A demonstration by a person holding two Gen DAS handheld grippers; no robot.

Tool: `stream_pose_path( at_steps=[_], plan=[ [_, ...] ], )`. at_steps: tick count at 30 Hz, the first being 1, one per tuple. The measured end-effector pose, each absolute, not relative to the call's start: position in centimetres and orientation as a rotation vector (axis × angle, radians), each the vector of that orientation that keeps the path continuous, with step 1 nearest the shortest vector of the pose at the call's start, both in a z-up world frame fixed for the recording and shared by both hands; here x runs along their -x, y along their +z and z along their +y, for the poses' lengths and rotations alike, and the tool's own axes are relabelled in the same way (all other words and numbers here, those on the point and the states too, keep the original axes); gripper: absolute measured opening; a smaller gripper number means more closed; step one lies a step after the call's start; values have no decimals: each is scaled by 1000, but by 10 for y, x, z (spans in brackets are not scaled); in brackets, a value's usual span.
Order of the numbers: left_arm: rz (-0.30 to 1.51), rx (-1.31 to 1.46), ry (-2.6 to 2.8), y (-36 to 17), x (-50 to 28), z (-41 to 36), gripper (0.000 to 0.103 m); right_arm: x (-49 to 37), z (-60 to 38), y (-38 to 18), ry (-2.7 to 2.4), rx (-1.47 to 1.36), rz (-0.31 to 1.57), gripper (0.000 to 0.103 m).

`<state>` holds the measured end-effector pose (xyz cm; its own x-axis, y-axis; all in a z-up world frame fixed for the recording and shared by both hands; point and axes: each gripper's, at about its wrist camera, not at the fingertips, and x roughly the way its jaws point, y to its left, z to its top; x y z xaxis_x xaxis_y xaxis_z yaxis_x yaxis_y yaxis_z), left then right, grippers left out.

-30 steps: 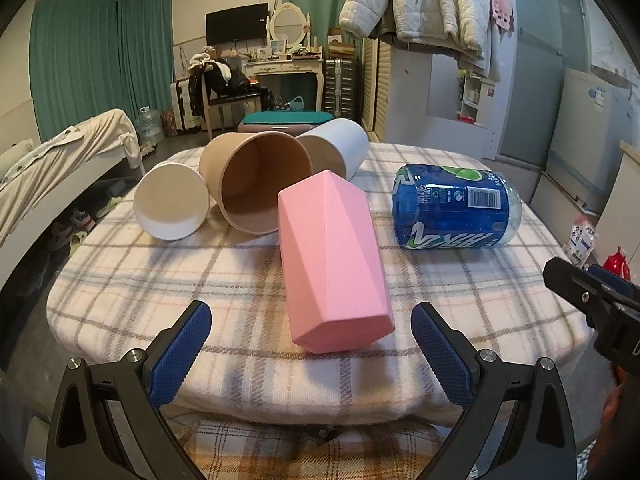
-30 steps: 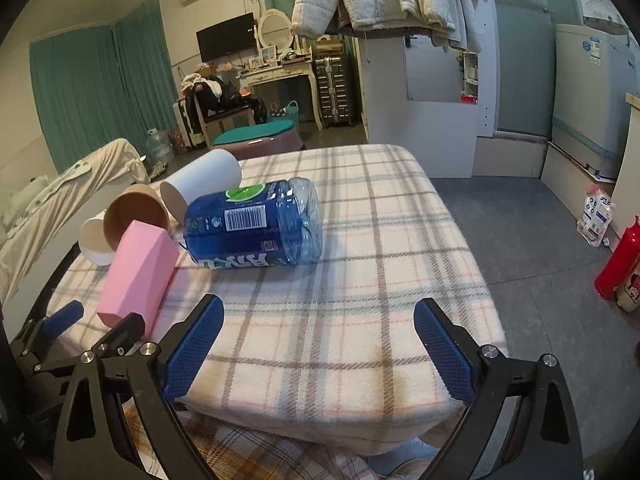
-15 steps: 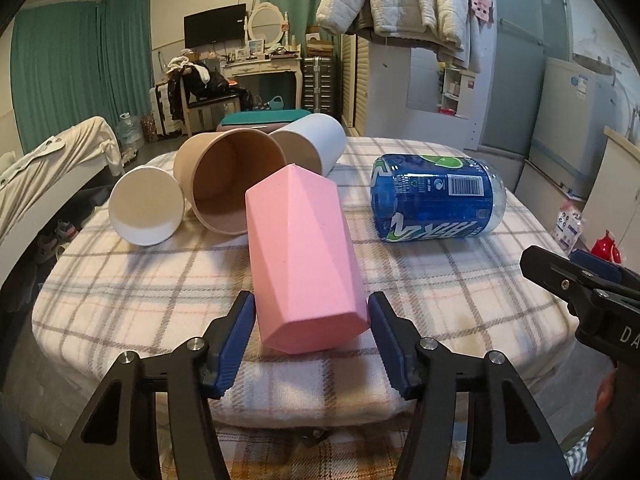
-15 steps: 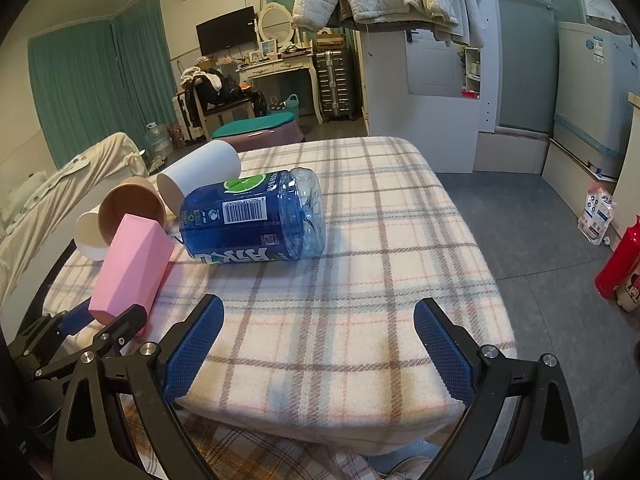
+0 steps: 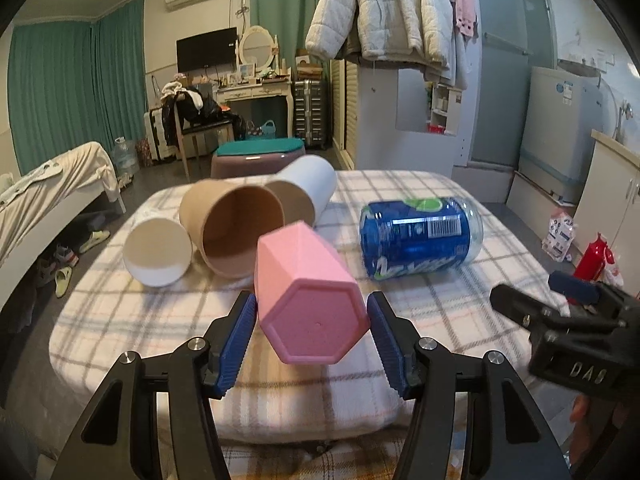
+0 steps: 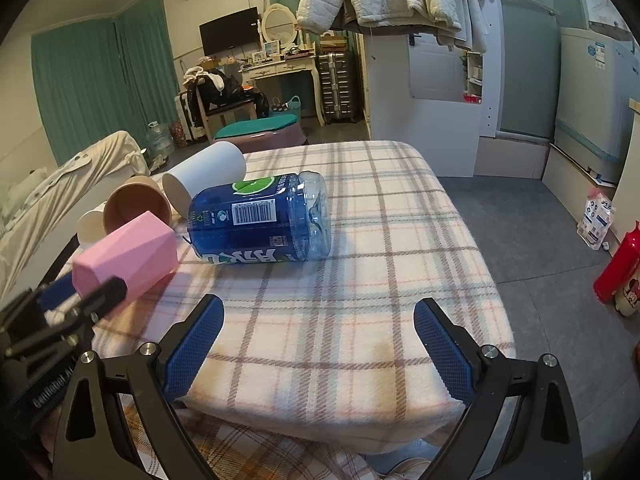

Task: Flip cup upside down
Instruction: 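Grasp the lying pink cup with the left gripper at its rim, then tilt the pink cup upright with the left gripper and set it down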

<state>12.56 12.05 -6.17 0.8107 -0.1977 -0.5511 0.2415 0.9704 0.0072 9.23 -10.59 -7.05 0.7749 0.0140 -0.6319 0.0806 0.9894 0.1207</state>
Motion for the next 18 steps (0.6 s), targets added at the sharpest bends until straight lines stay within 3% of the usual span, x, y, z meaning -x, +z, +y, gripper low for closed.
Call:
stream_pose_path(
  at_steps=[18],
  plan=[
    [560,-35,-279,-36,-153,121,58,-92,-106,-72,-37,-159,691,96]
  ],
)
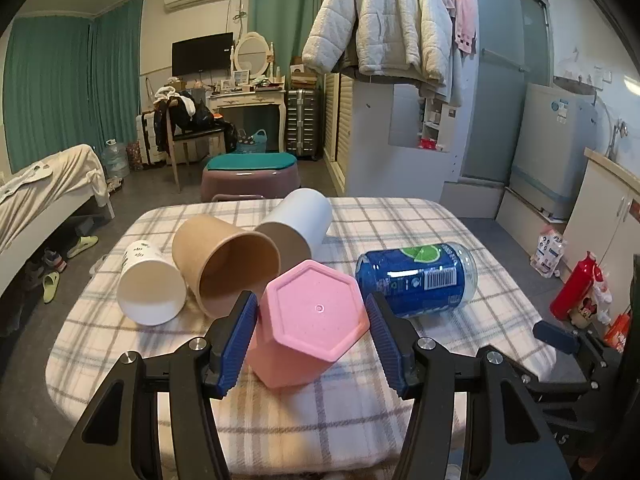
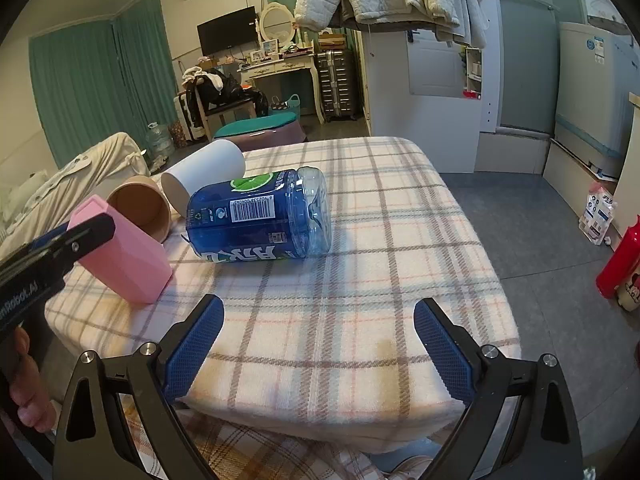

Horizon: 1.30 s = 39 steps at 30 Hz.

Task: Flip cup upside down
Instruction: 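Tilt the pink cup upright with the left gripper and set it down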

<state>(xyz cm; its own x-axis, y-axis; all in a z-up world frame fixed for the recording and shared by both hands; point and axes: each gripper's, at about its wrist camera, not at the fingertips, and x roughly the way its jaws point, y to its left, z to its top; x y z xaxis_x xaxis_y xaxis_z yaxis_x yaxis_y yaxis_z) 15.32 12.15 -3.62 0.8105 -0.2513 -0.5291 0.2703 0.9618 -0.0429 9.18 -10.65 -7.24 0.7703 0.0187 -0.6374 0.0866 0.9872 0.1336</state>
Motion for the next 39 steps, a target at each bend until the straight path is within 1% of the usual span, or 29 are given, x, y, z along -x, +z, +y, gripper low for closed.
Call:
stream_pose_path(
  at_steps=[13,28,31,32,33,35,39],
  plan=[
    [562,10,-299,-33,-177,119,56,-100,-108,-80,-44,-168,717,96],
    [602,33,-277,-43,-201,136,56,-108,-99,-83,-52,-154,732,96],
    [597,17,-280,-43,-201,136,58,-109,-97,-82,-55,-151,732,97],
    [595,12,-276,-43,-201,136,62,-109,-96,-82,-53,-151,732,96],
    [592,8,-273,-42,-201,137,68,-109,-95,-81,-53,-150,732,96],
    [586,10,-273,-40,-199,138,72,-108,-92,-79,-53,-142,730,96],
    [565,9,-274,-32,-193,143,72,-105,-88,-73,-53,-135,718,96]
  ],
)
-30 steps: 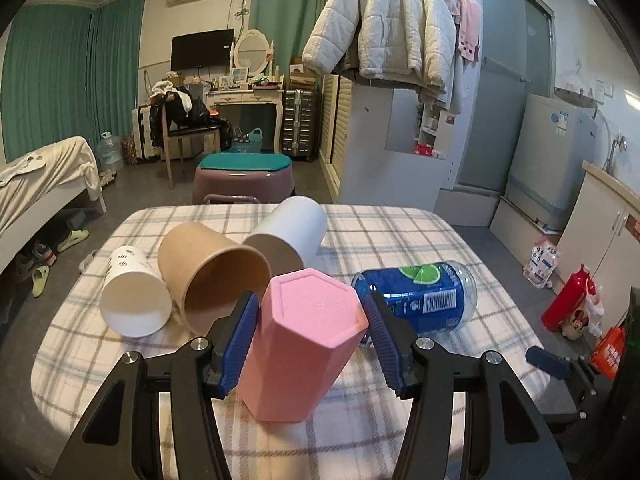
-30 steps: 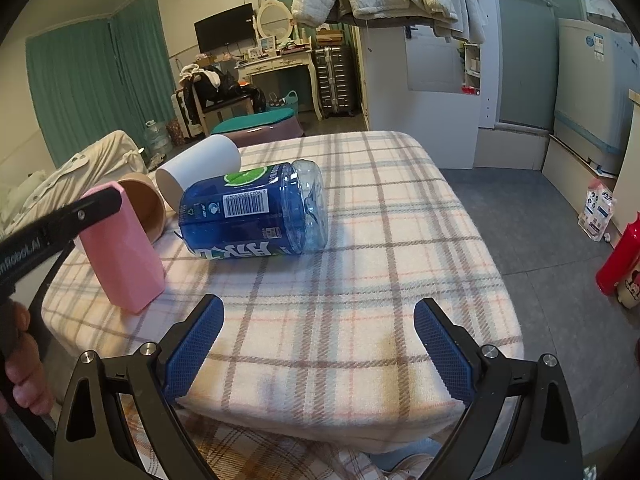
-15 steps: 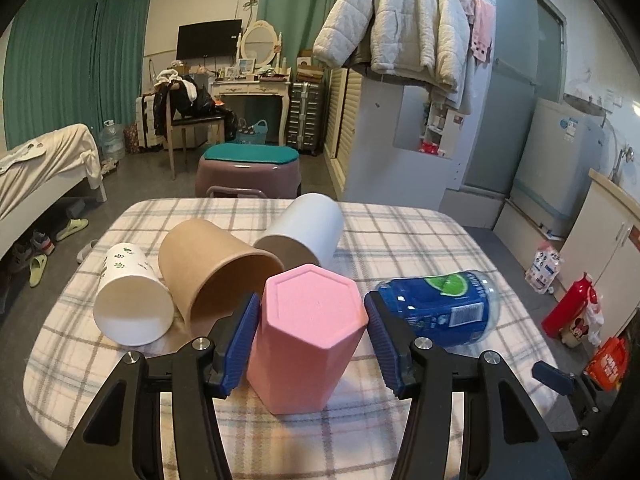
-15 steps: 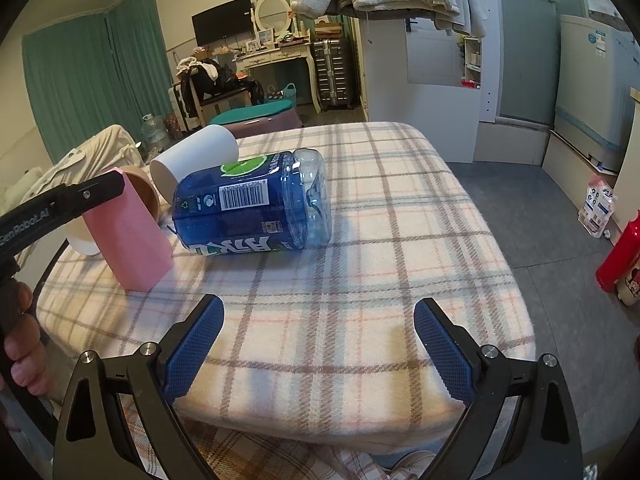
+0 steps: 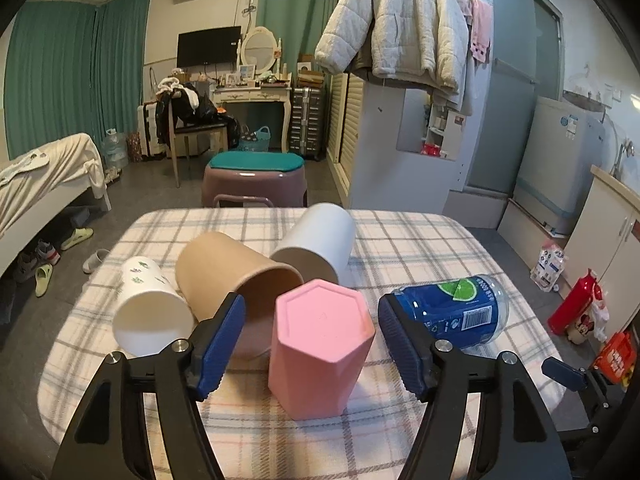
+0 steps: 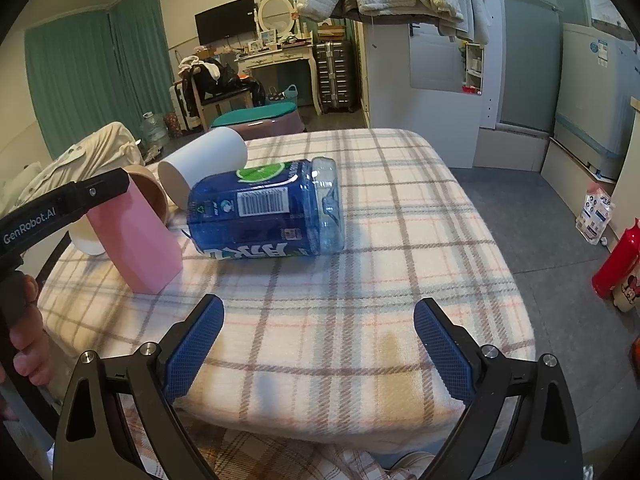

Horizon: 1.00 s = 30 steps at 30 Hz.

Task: Flip cup upside down
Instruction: 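Tilt the pink cup upright with the left gripper and set it down, then open the left gripper and withdraw it from the pink cup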

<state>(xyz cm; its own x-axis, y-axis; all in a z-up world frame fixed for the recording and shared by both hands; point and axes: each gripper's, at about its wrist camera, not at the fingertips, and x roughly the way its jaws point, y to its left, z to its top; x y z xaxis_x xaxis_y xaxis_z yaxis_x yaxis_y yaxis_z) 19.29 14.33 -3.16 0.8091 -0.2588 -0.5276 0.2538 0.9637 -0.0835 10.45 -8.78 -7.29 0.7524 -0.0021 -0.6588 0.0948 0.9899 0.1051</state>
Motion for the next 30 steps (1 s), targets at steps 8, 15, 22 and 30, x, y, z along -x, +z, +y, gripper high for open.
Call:
stream_pose_path(
  at_steps=[8,15,22,30],
  plan=[
    [482,-2,-264,-1,-164,161,73,-84,-73,-42,-56,-105,625,96],
    [416,-38,-257,14,-128,178,73,-59,-54,-18,-43,-90,539,96],
    [389,-47,-236,8,-97,197,76,-37,-33,-8,-35,-57,487,96],
    [377,-12,-196,-9,-76,222,98,-24,-17,-17,-20,-54,471,96]
  ],
)
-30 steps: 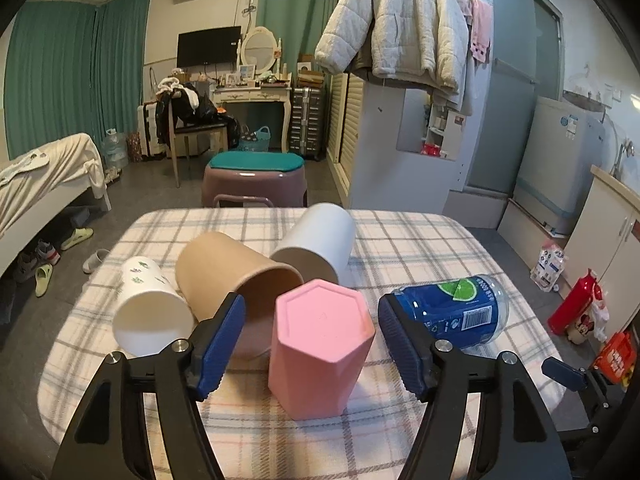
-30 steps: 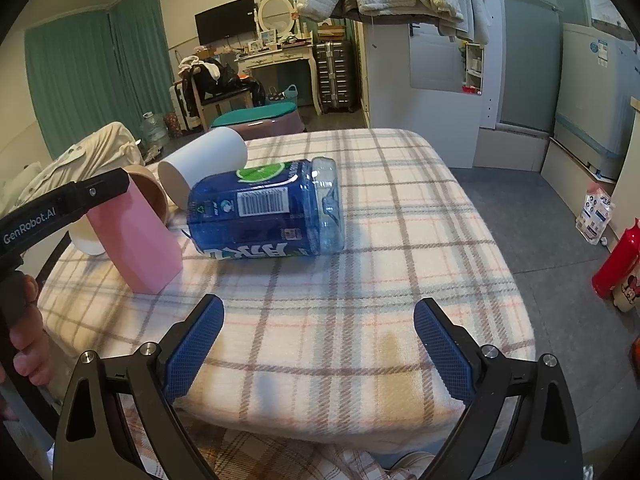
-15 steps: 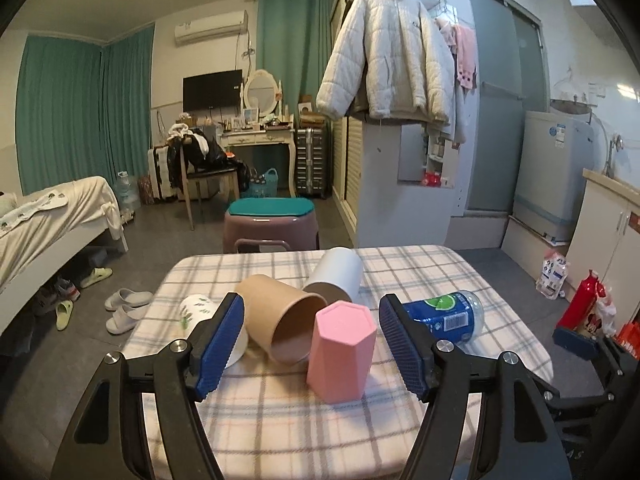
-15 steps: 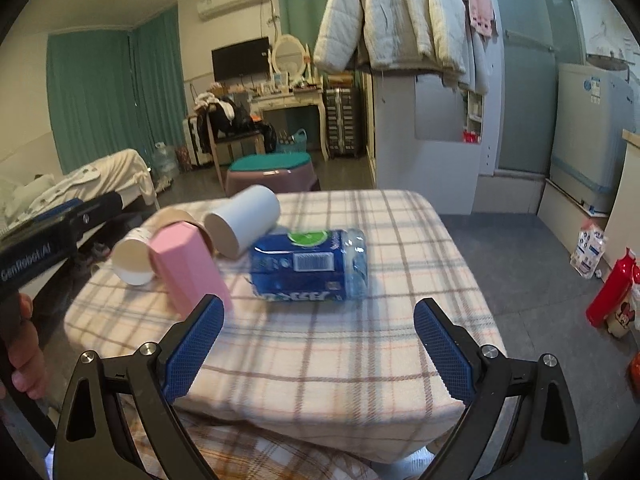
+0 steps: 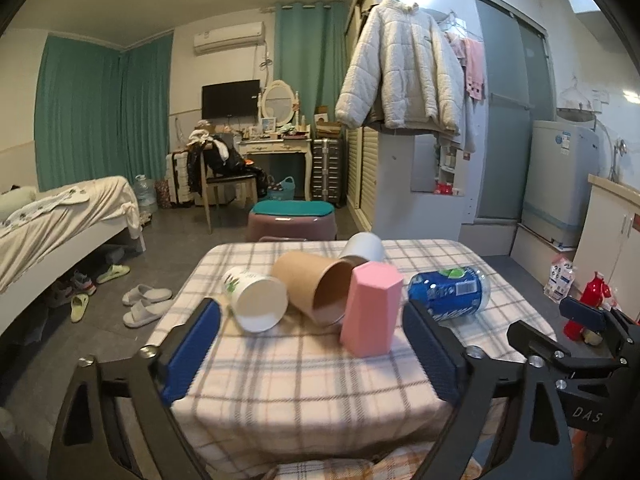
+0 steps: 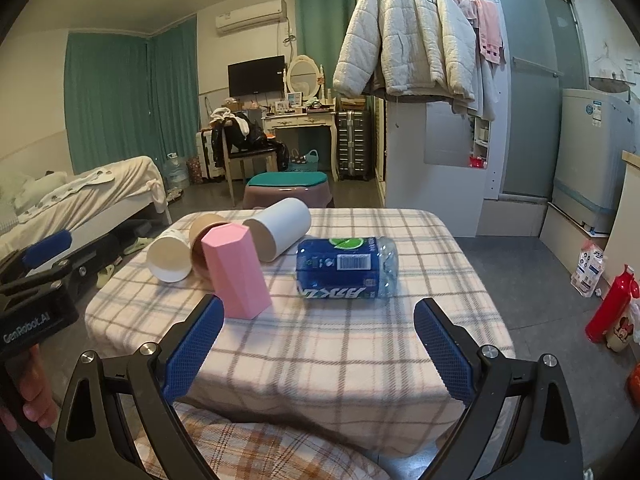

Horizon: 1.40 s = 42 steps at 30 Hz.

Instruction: Flip cup upside down

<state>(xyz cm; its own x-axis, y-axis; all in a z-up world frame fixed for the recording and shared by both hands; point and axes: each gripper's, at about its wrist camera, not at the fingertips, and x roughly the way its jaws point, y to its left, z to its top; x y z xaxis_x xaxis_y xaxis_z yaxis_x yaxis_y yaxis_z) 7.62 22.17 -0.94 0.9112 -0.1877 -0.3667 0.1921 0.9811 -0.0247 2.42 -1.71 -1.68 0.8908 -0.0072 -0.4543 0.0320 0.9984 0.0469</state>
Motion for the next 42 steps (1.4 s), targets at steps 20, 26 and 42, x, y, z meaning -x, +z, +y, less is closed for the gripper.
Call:
stream_pose_path(
  at_steps=[20,26,42],
  plan=[
    [415,4,-102,-33,-72,247,103,-27,-3,-31,-30,-40,475,103],
    [415,2,-100,-33,-72,248,103,-26,-3,-31,-32,-42,476,103],
    [409,-1,-92,-36,-70,248,103,-25,-5,-34,-41,-49,476,103]
  ],
)
